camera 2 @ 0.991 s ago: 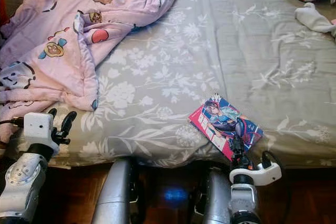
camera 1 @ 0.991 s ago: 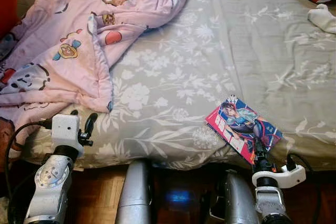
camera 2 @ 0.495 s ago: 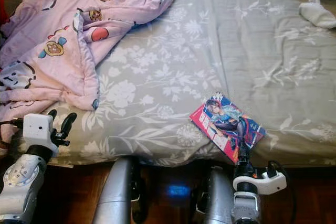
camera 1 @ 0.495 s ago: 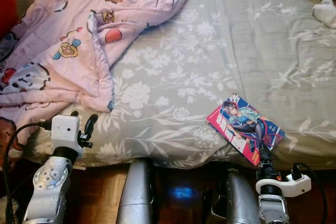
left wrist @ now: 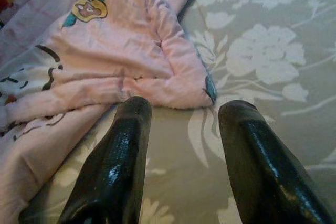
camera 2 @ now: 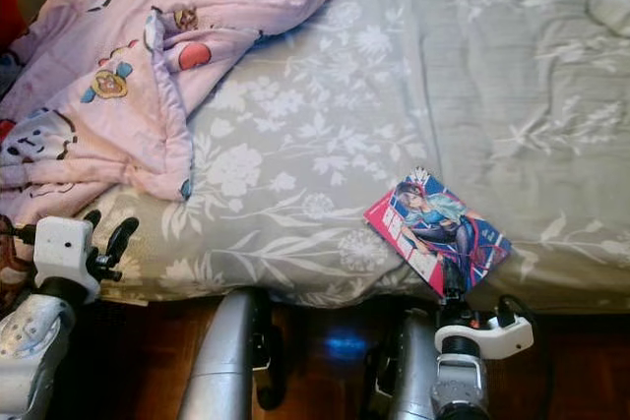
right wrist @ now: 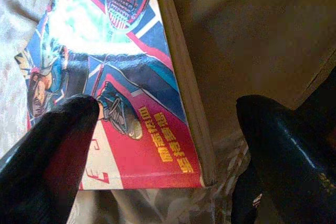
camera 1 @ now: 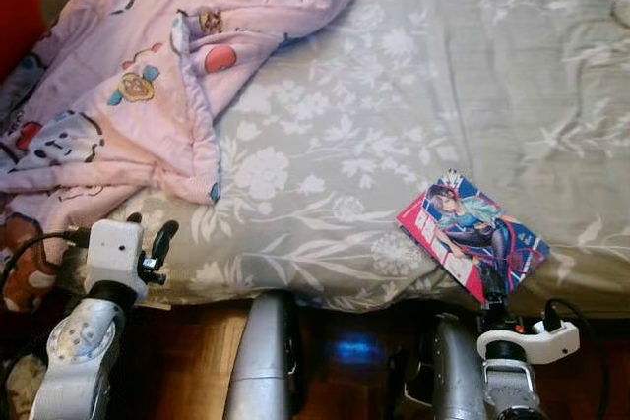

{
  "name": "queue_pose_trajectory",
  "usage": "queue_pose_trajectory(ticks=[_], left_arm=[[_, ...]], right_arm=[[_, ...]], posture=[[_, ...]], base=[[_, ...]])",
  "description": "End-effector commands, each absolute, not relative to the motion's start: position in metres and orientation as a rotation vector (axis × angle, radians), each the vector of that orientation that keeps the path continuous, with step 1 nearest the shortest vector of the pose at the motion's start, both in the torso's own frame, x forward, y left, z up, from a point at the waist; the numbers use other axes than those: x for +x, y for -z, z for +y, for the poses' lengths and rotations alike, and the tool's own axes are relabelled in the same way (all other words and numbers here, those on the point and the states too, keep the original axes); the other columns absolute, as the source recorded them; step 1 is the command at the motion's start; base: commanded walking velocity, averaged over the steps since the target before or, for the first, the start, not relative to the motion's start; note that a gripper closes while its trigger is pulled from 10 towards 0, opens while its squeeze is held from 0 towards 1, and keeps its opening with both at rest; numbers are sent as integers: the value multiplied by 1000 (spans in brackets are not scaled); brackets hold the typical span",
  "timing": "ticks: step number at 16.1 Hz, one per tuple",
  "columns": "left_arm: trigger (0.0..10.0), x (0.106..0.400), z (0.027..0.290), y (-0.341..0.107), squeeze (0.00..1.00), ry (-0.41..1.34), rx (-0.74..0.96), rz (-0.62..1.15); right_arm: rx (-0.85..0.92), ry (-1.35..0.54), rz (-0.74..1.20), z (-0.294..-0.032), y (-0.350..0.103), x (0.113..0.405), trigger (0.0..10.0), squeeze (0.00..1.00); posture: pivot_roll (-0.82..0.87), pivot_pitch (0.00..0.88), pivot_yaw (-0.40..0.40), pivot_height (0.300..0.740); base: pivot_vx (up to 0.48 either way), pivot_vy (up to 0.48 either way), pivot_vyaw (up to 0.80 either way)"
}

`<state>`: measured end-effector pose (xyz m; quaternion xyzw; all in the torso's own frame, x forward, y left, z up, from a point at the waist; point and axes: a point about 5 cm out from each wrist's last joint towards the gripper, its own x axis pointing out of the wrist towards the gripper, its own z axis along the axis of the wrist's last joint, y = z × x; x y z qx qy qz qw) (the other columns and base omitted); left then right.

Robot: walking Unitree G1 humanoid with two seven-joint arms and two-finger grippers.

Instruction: Clean up the room

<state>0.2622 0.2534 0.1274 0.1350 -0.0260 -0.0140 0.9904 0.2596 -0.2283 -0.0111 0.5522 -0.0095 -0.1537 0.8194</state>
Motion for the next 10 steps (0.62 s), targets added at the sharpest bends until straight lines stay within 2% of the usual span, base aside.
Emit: queue_pose_trajectory(ticks=[1, 2, 3, 10], left_arm=[[10000, 255, 262, -124, 0, 14, 292, -16], [10000, 253, 262, -125, 0, 13, 293, -15], [10000, 251, 263, -126, 0, 13, 298, -10], [10000, 252, 264, -128, 0, 8, 315, 2]], right_arm=[[1210, 368, 33, -222, 25, 246, 10000, 0], [1210, 367, 30, -222, 25, 246, 10000, 0], [1215, 368, 27, -221, 25, 246, 0, 0], [1234, 316, 2, -215, 20, 253, 0, 0]], posture=[[380, 431, 141, 606], [387, 440, 146, 606], [395, 442, 151, 606], [393, 437, 154, 606]], base=[[0, 0, 0], [0, 0, 0], [0, 0, 0], [0, 0, 0]])
